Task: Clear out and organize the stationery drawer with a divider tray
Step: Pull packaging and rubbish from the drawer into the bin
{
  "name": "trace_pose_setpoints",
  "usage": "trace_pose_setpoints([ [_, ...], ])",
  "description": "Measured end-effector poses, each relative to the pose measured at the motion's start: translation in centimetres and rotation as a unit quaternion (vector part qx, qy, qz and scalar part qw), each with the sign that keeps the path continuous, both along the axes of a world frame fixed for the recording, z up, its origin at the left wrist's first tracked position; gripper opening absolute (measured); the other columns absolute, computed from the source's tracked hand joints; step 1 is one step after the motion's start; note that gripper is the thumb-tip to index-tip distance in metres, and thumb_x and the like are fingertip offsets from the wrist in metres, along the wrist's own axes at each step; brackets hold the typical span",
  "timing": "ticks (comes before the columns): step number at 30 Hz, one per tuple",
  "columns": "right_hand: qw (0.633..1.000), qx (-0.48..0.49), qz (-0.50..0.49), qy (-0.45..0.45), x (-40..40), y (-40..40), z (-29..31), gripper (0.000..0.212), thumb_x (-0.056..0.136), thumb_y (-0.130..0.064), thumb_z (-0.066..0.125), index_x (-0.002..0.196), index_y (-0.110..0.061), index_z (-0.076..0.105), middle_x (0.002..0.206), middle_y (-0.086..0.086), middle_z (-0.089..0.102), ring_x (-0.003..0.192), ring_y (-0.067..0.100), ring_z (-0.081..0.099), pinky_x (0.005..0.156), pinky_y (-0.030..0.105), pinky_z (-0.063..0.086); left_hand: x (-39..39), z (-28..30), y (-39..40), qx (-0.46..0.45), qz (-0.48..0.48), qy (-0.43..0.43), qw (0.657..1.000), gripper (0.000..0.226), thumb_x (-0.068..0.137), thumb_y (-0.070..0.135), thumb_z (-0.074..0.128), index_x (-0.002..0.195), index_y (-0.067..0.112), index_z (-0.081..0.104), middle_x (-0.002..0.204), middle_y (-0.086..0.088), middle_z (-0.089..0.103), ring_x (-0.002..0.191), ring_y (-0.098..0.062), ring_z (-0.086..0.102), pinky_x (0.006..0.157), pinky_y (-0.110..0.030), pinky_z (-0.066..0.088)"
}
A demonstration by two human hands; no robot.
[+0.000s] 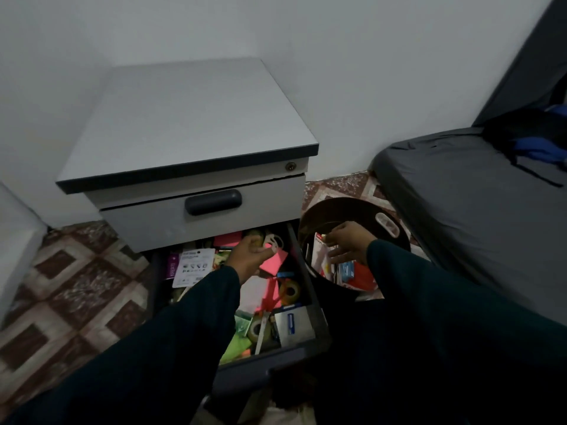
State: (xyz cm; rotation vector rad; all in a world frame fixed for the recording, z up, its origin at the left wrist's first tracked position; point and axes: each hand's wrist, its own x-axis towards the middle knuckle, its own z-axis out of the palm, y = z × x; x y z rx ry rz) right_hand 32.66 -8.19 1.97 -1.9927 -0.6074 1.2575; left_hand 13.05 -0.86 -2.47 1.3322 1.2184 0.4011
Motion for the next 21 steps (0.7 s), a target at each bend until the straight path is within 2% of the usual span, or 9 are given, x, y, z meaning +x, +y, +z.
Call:
trace_pose_setpoints([
  [3,0.999,-0.014,0.046,0.010,-2.5,1.1,-1.3,0.014,0.096,-0.004,0.046,0.083,-0.004,0.052,0.077,0.009,0.049,0.064,0.022,0.051,0.062,0.033,0.048,-3.8,-1.0,0.4,0.000,0.024,0.018,1.000,0.051,0.088,0.017,0.065,0.133,0.005,0.042,0.123,-0.018,0.055,0.099,-0.022,0.051,0.072,-0.029,0.044],
  [5,0.997,-0.028,0.073,0.012,-4.2,1.6,-2.0,0.021,0.097,-0.003,0.042,0.079,-0.006,0.052,0.076,0.008,0.050,0.063,0.021,0.051,0.057,0.030,0.048,-6.2,-1.7,0.6,0.008,0.041,0.038,0.998,0.049,0.087,0.017,0.066,0.129,0.004,0.046,0.120,-0.019,0.058,0.097,-0.022,0.053,0.067,-0.025,0.042],
  [7,0.995,-0.039,0.094,-0.001,-5.7,1.8,-2.7,0.016,0.097,-0.004,0.045,0.082,-0.005,0.052,0.079,0.010,0.051,0.064,0.020,0.053,0.051,0.028,0.050,-8.4,-2.5,0.8,0.012,0.054,0.059,0.997,0.047,0.087,0.016,0.066,0.128,0.003,0.048,0.123,-0.020,0.058,0.098,-0.023,0.055,0.068,-0.023,0.042],
  [10,0.992,-0.057,0.109,-0.012,-7.6,2.1,-4.4,0.007,0.093,-0.005,0.053,0.086,-0.005,0.053,0.079,0.010,0.055,0.063,0.018,0.054,0.052,0.028,0.049,-11.4,-4.1,0.9,0.025,0.052,0.105,0.993,0.050,0.086,0.017,0.067,0.130,0.003,0.048,0.127,-0.019,0.056,0.106,-0.026,0.056,0.081,-0.025,0.043],
  [12,0.992,-0.054,0.116,-0.006,-8.5,2.2,-5.6,0.008,0.092,-0.003,0.054,0.085,-0.006,0.051,0.072,0.010,0.051,0.057,0.018,0.051,0.046,0.027,0.045,-12.8,-5.0,0.7,0.056,0.046,0.142,0.987,0.048,0.085,0.018,0.068,0.127,0.002,0.051,0.128,-0.018,0.056,0.106,-0.024,0.056,0.081,-0.024,0.042],
  [14,0.990,-0.049,0.134,-0.012,-9.5,2.2,-7.1,0.009,0.091,-0.002,0.055,0.091,-0.007,0.048,0.074,0.011,0.051,0.057,0.018,0.050,0.045,0.027,0.044,-13.7,-5.9,0.6,0.107,0.022,0.203,0.973,0.047,0.086,0.019,0.067,0.128,0.003,0.052,0.129,-0.016,0.055,0.114,-0.025,0.055,0.086,-0.026,0.042],
  [16,0.984,-0.042,0.168,-0.039,-10.5,2.4,-8.8,0.017,0.088,-0.002,0.059,0.099,-0.009,0.048,0.079,0.011,0.054,0.062,0.020,0.053,0.054,0.033,0.050,-14.3,-6.7,0.8,0.160,-0.013,0.257,0.953,0.045,0.087,0.021,0.065,0.128,0.006,0.053,0.130,-0.015,0.053,0.117,-0.027,0.052,0.093,-0.028,0.041],
  [18,0.970,-0.031,0.225,-0.084,-11.4,2.6,-10.4,0.022,0.085,-0.006,0.064,0.104,-0.010,0.052,0.089,0.010,0.057,0.075,0.026,0.060,0.073,0.041,0.055,-14.5,-7.2,1.1,0.200,-0.040,0.298,0.932,0.045,0.087,0.025,0.064,0.129,0.010,0.053,0.132,-0.015,0.048,0.120,-0.030,0.047,0.098,-0.030,0.038],
  [21,0.908,-0.029,0.363,-0.210,-12.5,2.3,-11.8,0.030,0.086,-0.017,0.063,0.115,-0.018,0.055,0.115,0.007,0.054,0.102,0.027,0.060,0.082,0.034,0.052,-14.0,-7.6,1.5,0.221,-0.060,0.317,0.920,0.056,0.088,0.028,0.063,0.138,0.014,0.043,0.145,-0.012,0.034,0.131,-0.029,0.034,0.107,-0.032,0.030],
])
